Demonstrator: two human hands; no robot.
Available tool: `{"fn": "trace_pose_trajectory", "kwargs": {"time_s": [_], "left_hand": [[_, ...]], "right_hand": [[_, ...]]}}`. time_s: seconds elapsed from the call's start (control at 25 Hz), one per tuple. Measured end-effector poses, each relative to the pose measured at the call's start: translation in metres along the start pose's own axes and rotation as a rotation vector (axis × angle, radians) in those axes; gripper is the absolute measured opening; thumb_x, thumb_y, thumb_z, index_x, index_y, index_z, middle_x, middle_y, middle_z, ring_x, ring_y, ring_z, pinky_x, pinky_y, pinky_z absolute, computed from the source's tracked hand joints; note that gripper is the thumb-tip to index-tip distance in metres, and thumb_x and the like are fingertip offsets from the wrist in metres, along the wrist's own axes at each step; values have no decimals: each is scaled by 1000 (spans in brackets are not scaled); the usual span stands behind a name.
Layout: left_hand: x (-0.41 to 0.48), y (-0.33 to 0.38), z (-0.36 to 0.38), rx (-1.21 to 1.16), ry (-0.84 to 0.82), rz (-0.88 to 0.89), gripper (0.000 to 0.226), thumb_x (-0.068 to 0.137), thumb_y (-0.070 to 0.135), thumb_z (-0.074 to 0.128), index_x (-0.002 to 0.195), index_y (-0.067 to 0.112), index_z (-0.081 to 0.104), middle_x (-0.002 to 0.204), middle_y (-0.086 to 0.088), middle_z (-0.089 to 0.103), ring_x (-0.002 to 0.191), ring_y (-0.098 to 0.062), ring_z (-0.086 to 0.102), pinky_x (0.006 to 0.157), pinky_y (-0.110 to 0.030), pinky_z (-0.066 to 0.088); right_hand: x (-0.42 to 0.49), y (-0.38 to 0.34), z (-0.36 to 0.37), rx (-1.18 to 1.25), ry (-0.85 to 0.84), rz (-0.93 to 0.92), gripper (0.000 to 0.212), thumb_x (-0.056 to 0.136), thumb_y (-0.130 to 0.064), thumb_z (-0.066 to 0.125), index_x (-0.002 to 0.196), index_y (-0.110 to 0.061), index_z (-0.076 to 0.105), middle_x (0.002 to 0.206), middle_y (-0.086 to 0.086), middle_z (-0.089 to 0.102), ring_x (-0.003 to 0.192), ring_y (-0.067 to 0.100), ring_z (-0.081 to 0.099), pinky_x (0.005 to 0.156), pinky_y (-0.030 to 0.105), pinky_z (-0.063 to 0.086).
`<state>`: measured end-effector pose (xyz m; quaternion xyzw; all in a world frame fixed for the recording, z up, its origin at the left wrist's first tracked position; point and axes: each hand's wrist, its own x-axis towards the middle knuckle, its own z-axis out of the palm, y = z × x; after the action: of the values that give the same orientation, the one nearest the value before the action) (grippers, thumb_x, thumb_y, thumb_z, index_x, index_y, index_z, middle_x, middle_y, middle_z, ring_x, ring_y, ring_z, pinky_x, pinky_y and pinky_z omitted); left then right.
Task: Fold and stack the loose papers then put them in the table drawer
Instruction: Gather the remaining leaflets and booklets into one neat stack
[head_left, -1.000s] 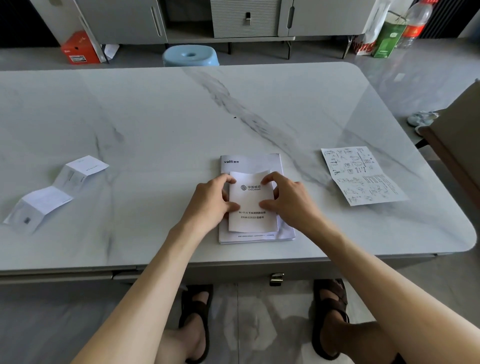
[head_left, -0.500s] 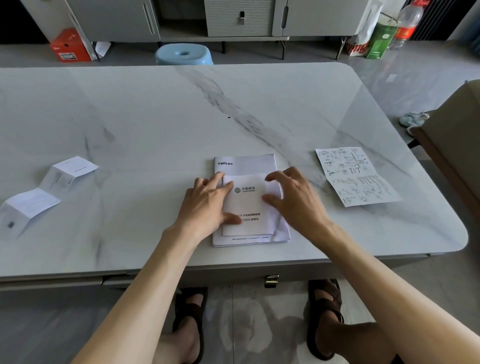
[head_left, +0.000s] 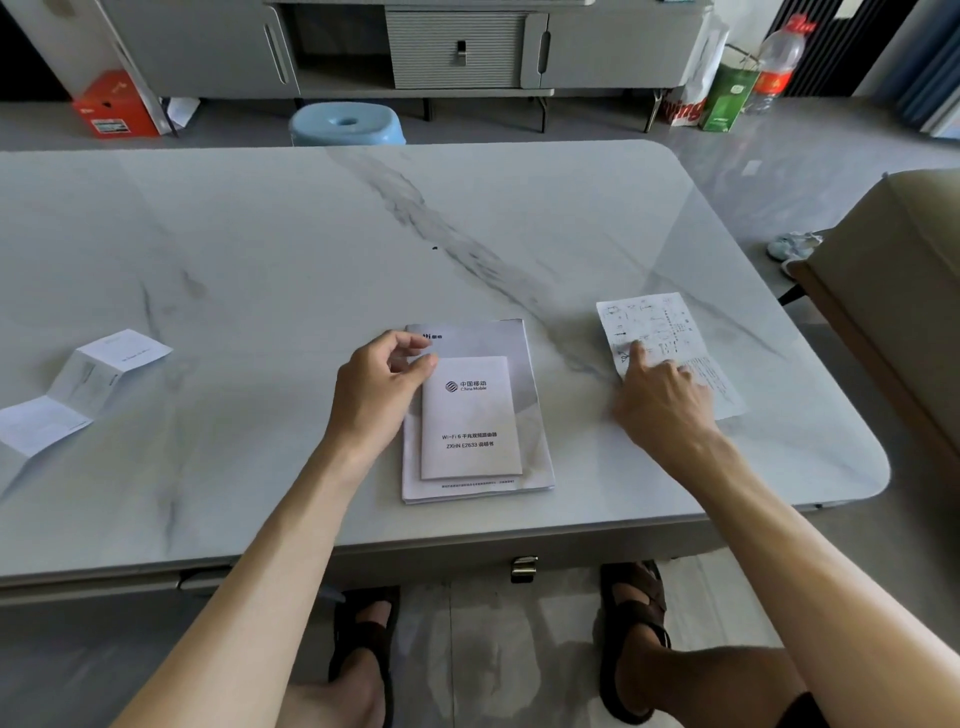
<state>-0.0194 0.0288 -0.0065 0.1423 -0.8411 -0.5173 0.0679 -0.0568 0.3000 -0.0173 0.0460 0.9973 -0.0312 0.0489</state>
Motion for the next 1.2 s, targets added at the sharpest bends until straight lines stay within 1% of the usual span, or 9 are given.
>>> {"fn": "trace_pose_trajectory", "kwargs": {"time_s": [0.16,0.36,0.44,0.6,0.76,0.84,1.0,1.08,1.2], "left_hand": [[0,0,3,-69,-3,-8,13,88,20,67,100,16,70,98,6,72,95,-9,66,83,-18,45],[0,1,5,-90,-8,-10,10,89,20,67,98,16,70,97,7,72,93,-8,65,89,-24,48],[0,2,5,-91,-11,-8,9,89,20,67,97,19,70,96,8,72,92,-8,65,90,-28,50],[0,2,6,-123,-15,-7,8,88,19,67,96,19,70,95,7,72,91,-11,66,93,-35,52],[-3,10,5,-233,-50,-40,13,89,13,63,100,14,71,94,-2,74,83,-16,69,83,-34,53],[-9,21,5,-415,-174,-120,17,93,8,59,107,6,69,96,-9,74,80,-18,69,78,-30,54],[-20,34,3,-695,-593,-348,42,96,31,55,124,0,59,117,-21,68,107,-34,67,96,-40,53],[-20,31,5,-696,-579,-360,51,92,39,60,128,3,56,123,-20,65,107,-33,66,98,-42,51],[-16,22,7,-585,-389,-295,52,84,37,70,125,8,57,119,-12,67,98,-20,62,88,-33,51]], "right_hand": [[-3,-9,-3,33,85,-2,58,83,-10,52,138,-3,32,97,22,66,92,41,63,65,34,36],[-3,-16,-1,-126,100,-74,75,85,8,46,152,1,13,98,19,69,94,40,66,65,35,38],[-3,-16,-5,-116,131,-52,68,83,8,47,147,-1,25,94,19,69,90,40,66,64,34,36],[-2,-18,-16,1,347,-55,38,80,5,46,115,-10,54,85,15,69,76,39,64,61,33,30],[-4,-29,-34,256,584,-179,39,76,-2,49,109,-14,65,84,12,71,65,40,61,57,34,36],[-9,-39,-42,474,636,-236,37,77,-3,49,106,-14,68,79,9,70,62,35,58,55,35,42],[-19,-67,-44,1107,325,-206,35,81,-4,47,98,-22,72,76,6,69,72,31,58,63,41,49],[-24,-74,-44,1238,218,-234,36,84,-2,46,98,-20,73,82,5,73,79,31,64,68,44,53],[-27,-73,-44,1282,185,-230,38,84,-2,43,98,-18,74,85,6,74,75,25,63,66,45,51]]}}
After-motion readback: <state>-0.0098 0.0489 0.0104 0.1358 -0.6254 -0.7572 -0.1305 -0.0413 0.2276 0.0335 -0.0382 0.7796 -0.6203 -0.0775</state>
